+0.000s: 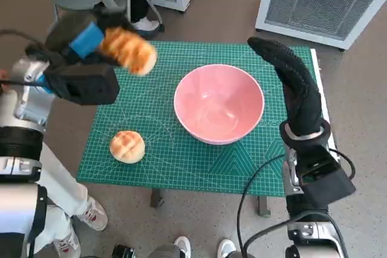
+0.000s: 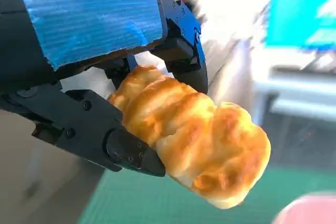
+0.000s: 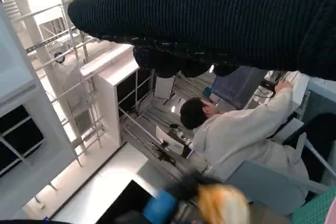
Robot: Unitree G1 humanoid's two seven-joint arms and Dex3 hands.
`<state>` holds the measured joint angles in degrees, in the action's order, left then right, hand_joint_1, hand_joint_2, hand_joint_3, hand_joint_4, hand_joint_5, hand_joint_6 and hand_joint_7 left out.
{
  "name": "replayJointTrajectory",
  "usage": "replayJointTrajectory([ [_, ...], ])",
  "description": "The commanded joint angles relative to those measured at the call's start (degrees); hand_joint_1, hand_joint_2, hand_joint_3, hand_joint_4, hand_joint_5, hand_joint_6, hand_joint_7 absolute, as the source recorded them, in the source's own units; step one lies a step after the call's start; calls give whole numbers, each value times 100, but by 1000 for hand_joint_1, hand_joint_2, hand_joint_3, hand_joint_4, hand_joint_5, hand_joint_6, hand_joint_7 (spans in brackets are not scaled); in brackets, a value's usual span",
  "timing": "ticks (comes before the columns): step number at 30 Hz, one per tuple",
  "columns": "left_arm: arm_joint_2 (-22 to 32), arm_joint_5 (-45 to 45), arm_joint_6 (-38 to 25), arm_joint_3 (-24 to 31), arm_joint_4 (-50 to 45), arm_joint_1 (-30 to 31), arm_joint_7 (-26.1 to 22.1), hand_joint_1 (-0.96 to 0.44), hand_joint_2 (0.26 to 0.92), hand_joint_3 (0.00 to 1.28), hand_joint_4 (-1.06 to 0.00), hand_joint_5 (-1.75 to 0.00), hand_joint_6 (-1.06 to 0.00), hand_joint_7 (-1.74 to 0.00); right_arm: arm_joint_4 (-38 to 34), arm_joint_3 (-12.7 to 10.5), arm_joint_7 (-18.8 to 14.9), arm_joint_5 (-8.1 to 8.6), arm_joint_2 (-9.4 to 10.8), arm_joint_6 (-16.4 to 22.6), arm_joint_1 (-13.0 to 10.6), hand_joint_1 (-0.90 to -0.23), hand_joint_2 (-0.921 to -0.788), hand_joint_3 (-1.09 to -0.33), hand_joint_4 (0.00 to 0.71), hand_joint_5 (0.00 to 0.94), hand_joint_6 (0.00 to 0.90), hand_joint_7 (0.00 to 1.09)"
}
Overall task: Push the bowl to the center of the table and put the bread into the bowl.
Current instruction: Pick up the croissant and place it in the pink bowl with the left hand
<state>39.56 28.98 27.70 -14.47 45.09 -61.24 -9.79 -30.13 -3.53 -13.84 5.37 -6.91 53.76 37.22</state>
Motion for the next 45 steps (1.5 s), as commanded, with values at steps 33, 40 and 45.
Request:
replayJointTrajectory([
  [33, -1789, 3, -196, -841, 1169, -403, -1812, -30, 864, 37, -183, -91, -219, -271, 53, -30, -236, 278, -63, -51, -223, -597, -921, -798, 317, 75, -1, 775],
  [40, -1724, -113, -135, -727, 977, -183, -1805, -63, 854, 14, -103, -6, -207, -170, 56, -43, -218, 255, -63, -33, -221, -600, -921, -793, 316, 79, -1, 770],
  [45, -1609, -395, -64, -543, 785, -22, -1967, -95, 855, 10, -78, -1, -216, -151, 70, -35, -185, 219, -44, -36, -214, -596, -921, -795, 313, 80, -1, 766],
])
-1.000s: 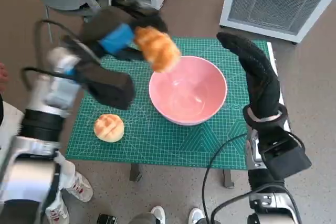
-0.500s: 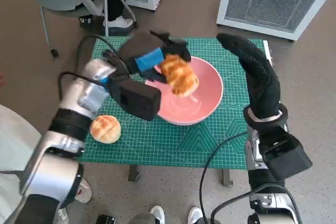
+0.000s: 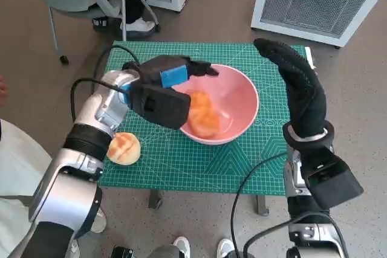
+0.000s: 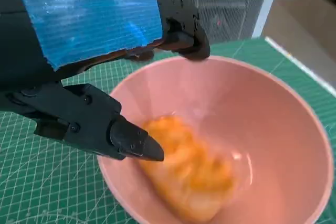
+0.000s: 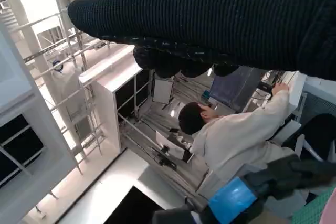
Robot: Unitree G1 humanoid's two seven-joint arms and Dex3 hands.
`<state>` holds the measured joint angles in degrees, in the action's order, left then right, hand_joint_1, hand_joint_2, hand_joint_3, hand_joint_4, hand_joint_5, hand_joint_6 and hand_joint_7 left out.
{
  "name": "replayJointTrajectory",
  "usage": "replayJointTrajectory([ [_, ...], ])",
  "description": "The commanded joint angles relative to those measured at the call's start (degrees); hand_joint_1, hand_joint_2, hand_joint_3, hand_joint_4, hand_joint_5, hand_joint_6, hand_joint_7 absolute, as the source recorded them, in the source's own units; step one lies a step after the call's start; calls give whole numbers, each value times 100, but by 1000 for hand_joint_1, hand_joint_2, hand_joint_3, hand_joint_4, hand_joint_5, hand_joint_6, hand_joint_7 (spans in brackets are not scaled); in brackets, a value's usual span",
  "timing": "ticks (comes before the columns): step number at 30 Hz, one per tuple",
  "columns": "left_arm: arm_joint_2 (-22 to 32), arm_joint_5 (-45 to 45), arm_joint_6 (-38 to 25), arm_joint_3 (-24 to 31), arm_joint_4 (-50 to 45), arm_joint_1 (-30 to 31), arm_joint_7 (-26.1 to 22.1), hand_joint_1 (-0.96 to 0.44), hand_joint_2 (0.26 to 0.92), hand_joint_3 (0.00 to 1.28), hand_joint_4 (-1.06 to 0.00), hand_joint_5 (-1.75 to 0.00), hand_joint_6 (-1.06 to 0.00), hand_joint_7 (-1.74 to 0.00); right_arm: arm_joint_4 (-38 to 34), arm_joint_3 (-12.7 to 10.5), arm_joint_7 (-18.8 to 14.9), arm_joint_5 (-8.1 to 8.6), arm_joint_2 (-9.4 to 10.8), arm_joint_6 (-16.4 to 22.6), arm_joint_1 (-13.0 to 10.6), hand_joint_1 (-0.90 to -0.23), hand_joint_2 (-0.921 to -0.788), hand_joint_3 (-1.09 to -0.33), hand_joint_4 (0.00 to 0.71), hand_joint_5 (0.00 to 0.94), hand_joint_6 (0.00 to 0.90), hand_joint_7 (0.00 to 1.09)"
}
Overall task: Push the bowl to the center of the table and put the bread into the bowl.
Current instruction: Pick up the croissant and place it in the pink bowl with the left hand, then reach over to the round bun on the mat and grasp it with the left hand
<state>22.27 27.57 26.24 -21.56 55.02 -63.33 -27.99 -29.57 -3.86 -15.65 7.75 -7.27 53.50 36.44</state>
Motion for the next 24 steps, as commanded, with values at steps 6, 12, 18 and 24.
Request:
replayJointTrajectory([
  [6, 523, -633, 37, 481, -1104, 610, -440, -103, 855, 8, -78, -2, -230, -132, 24, 9, 8, -27, 27, 4, -131, -593, -921, -796, 312, 81, -1, 764],
  [12, 1026, -1085, -181, 938, -2305, 1300, -747, -103, 855, 3, -89, -3, -269, -85, -34, 11, -36, 36, 38, 50, -112, -593, -921, -796, 311, 83, -1, 764],
  [18, 1526, -1495, -390, 1413, -3146, 2118, -920, -106, 859, 4, -99, -5, -280, -67, -68, 19, -58, 75, 51, 65, -96, -594, -921, -794, 310, 85, -1, 764],
  [24, 1996, -1515, -335, 1728, -3519, 2918, -831, -140, 865, 5, -109, -6, -279, -50, -68, 49, -78, 106, 77, 81, -101, -586, -921, -796, 309, 87, -1, 764],
])
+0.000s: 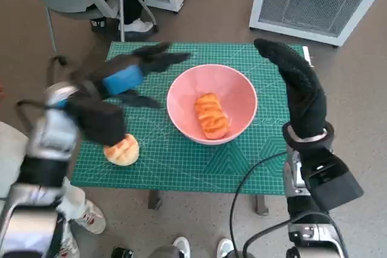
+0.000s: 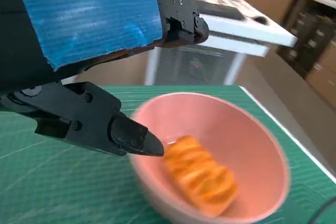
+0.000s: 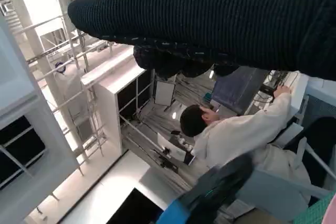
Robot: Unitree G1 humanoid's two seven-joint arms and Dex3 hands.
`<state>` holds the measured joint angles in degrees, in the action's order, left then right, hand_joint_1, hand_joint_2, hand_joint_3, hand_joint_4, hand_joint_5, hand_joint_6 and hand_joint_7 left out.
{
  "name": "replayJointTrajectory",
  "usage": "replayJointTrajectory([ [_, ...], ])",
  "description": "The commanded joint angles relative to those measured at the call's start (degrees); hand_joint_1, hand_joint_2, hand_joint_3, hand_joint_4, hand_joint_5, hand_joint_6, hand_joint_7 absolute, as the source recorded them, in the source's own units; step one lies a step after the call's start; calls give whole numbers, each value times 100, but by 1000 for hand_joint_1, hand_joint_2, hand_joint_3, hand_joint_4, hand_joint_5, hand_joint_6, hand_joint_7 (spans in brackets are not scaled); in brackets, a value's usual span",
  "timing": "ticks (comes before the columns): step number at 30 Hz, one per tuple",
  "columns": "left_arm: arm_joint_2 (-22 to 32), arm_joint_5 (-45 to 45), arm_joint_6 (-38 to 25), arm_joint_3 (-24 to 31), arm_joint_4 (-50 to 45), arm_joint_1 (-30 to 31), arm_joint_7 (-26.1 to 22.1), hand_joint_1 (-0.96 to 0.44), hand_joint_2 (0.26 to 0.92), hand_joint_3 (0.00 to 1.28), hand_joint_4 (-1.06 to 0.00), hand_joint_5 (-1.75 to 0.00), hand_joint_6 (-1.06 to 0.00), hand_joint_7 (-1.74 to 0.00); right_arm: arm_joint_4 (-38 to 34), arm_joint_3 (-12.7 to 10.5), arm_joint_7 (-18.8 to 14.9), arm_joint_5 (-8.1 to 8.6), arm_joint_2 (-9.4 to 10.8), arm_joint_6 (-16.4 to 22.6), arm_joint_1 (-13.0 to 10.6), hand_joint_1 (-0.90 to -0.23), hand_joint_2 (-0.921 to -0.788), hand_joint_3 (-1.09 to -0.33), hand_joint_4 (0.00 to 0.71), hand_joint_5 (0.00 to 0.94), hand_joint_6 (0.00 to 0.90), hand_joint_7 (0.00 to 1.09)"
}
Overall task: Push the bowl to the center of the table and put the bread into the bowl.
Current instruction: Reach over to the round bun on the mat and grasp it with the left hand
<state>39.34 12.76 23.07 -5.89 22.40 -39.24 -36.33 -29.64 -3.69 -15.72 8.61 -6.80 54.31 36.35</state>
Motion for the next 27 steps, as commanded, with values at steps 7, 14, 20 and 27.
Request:
replayJointTrajectory([
  [7, 730, -33, -61, 408, -556, 1246, -21, -152, 870, 5, -135, -12, -301, -44, -131, 61, -97, 31, 54, 14, -56, -575, -921, -803, 306, 90, -1, 765],
  [14, 834, 0, -255, 442, -745, 1692, -12, -117, 872, 3, -158, -11, -319, -34, -207, 57, -170, 96, 70, -23, -2, -571, -921, -808, 302, 93, -1, 766],
  [20, 788, 194, -316, 322, -696, 1817, 73, -105, 872, 2, -168, -9, -323, -26, -220, 68, -257, 153, 82, -61, 25, -581, -921, -810, 299, 97, -1, 767],
  [27, 691, 516, -433, 125, -668, 1896, 252, -109, 869, 0, -175, -6, -327, -19, -229, 71, -354, 186, 70, -84, 42, -587, -921, -812, 296, 102, -1, 768],
])
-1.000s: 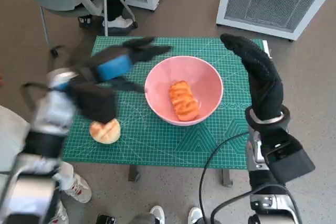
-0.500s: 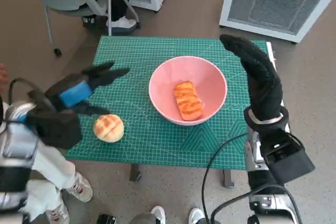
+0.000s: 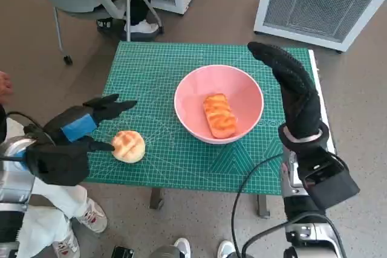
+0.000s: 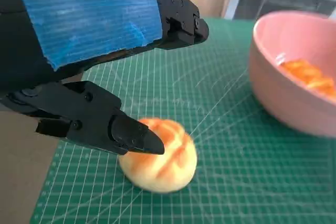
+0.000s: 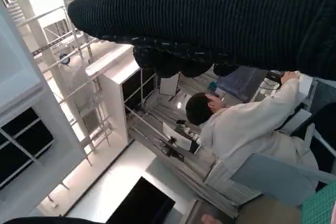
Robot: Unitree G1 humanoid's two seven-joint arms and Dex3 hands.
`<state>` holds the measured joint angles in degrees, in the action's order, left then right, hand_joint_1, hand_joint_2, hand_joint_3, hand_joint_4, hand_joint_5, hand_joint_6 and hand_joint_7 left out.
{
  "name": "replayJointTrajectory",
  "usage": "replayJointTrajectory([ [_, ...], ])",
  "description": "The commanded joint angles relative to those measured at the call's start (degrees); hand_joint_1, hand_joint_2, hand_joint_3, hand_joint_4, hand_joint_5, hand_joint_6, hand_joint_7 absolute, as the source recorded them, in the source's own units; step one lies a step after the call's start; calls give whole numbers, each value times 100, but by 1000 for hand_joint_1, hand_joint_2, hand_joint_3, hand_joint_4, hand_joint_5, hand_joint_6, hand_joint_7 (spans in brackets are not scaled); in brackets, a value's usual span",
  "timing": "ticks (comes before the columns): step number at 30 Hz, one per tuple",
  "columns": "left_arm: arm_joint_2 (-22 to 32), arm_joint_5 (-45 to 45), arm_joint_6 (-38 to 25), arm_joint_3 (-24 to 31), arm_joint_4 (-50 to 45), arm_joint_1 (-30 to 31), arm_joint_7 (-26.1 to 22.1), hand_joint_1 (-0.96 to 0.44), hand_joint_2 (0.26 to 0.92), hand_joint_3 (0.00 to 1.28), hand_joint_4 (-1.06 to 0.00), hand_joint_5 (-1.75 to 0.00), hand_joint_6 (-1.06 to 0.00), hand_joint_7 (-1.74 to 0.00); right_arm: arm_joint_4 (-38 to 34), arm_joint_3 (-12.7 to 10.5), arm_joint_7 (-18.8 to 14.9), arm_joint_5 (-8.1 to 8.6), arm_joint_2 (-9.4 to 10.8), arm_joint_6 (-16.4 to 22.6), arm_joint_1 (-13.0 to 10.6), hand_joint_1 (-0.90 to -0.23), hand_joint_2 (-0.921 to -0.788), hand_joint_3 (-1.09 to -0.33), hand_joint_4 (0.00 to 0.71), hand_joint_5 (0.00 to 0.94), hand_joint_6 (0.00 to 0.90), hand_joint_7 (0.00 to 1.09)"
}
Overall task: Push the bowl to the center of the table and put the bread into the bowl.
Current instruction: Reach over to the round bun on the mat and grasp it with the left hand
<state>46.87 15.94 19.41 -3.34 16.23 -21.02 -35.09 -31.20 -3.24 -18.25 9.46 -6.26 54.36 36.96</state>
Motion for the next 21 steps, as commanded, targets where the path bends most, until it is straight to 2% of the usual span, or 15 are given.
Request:
replayJointTrajectory([
  [1, -77, 237, -81, -164, -41, 75, 151, -113, 869, 0, -175, -5, -328, -19, -77, 23, -113, 105, 13, -93, -16, -587, -921, -813, 295, 103, -1, 768],
  [11, -258, 476, -163, -484, 334, -34, 257, -122, 864, 0, -179, -3, -321, -8, -40, -4, -235, 235, -19, -198, -25, -588, -921, -814, 289, 111, -1, 766],
  [21, -514, 795, -116, -907, 1099, -324, 370, -110, 864, 0, -189, -5, -319, -4, -45, -50, -214, 191, -43, -173, -23, -586, -921, -810, 286, 121, -1, 765],
])
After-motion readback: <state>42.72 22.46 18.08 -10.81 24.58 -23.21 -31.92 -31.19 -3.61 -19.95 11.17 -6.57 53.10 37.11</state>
